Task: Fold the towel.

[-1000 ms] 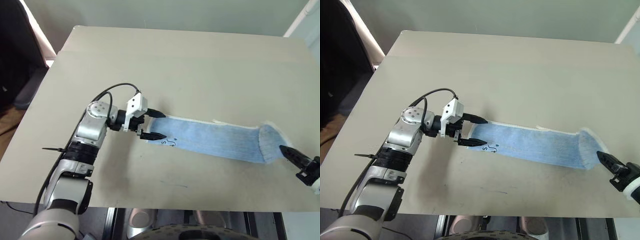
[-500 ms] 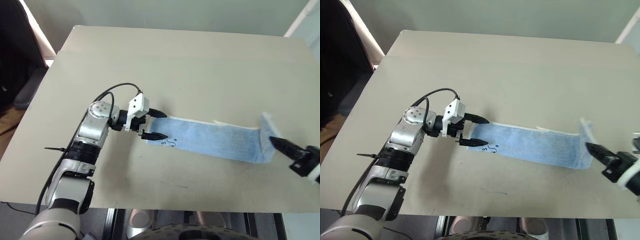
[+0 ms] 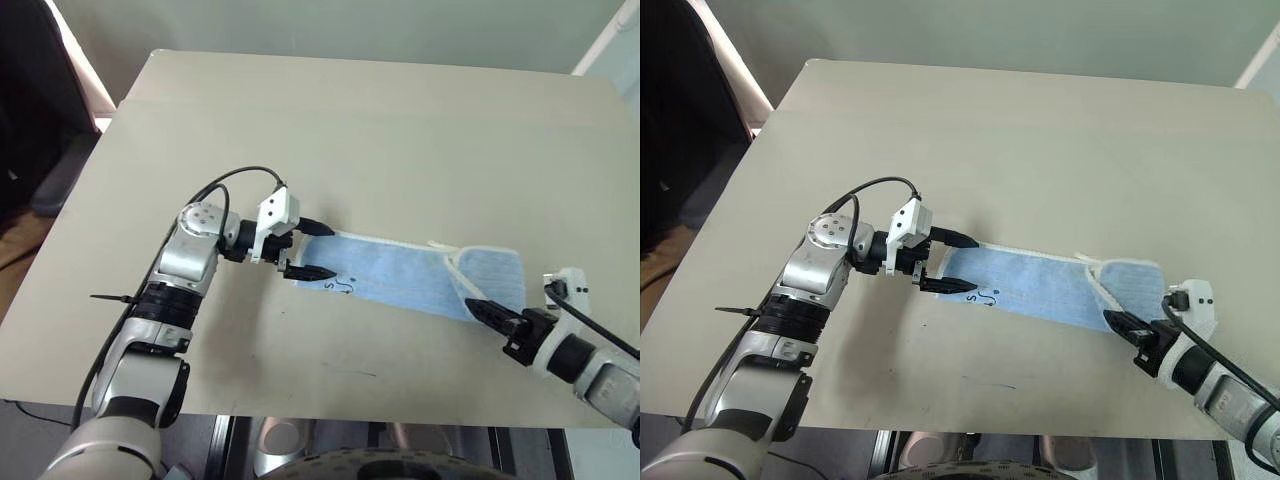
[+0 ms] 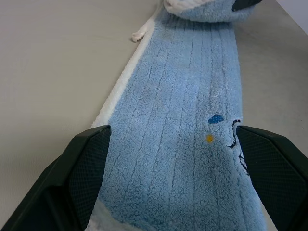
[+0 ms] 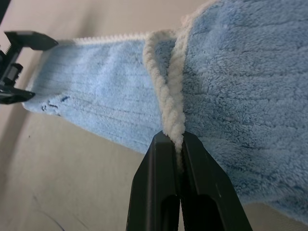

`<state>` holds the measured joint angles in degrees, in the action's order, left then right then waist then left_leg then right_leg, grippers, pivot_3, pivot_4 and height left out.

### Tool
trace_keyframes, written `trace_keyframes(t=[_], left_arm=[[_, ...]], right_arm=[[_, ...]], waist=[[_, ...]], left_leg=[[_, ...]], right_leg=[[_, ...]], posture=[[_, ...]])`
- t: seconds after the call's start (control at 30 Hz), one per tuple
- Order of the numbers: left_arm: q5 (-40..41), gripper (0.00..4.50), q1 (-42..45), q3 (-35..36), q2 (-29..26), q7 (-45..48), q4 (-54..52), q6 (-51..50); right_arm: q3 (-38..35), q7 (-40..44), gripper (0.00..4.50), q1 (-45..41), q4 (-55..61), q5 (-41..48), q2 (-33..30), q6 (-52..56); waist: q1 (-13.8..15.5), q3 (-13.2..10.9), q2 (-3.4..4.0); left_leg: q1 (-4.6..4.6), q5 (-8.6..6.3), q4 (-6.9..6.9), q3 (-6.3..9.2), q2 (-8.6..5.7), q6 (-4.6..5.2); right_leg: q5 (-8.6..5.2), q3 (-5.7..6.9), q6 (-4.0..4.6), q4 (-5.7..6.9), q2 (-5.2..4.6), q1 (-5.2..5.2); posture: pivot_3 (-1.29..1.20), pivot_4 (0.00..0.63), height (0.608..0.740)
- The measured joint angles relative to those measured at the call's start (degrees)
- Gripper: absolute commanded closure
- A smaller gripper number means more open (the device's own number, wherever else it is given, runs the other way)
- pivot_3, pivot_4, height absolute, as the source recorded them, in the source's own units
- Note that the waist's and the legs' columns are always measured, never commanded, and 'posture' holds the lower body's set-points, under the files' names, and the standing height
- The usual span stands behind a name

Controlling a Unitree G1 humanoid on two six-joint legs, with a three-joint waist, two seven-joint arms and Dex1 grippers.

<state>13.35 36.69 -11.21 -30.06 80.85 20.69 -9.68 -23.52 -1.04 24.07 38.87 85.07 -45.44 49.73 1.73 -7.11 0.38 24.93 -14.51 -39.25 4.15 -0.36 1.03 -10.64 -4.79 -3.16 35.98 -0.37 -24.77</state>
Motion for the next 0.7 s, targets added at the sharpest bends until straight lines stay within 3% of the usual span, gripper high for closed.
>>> trace_keyframes(t=[0.03,0.17,0.5,0.7], left_arm=[[0.0,0.0,0.0,0.0,0.0,0.0,0.0,0.0],[-0.1,0.0,0.1,0.1,0.6,-1.0,0.5,1.8],[0.2,0.0,0.6,0.4,1.9,-2.4,2.3,4.5],[6.3,0.0,2.0,4.7,6.8,-3.6,1.8,2.1]], right_arm=[[0.1,0.0,4.48,-0.1,0.0,-0.3,0.4,-0.2],[1.8,-0.8,3.45,-1.2,-0.1,-2.1,1.7,-0.6],[2.6,-1.9,0.03,-3.8,-0.6,-4.3,2.9,-1.0],[-7.3,6.6,0.03,-0.2,3.2,-3.1,4.0,-6.5]], waist=[[0.0,0.0,0.0],[0.0,0.0,0.0],[0.0,0.0,0.0],[0.2,0.0,-0.01]], left_leg=[[0.0,0.0,-0.01,0.0,0.0,0.0],[-0.01,0.02,-0.04,0.0,0.0,0.0],[0.0,0.06,-0.06,-0.01,0.0,0.0],[0.04,0.06,-0.1,-0.03,-0.02,0.01]], right_leg=[[0.01,0.0,0.0,0.0,0.0,0.0],[0.07,0.0,0.01,0.0,0.0,0.0],[0.15,0.0,0.01,-0.01,0.0,0.0],[0.11,0.0,0.02,-0.06,-0.01,0.05]], posture=[[0.0,0.15,0.74],[0.0,0.15,0.74],[0.0,0.15,0.74],[0.0,0.15,0.74]])
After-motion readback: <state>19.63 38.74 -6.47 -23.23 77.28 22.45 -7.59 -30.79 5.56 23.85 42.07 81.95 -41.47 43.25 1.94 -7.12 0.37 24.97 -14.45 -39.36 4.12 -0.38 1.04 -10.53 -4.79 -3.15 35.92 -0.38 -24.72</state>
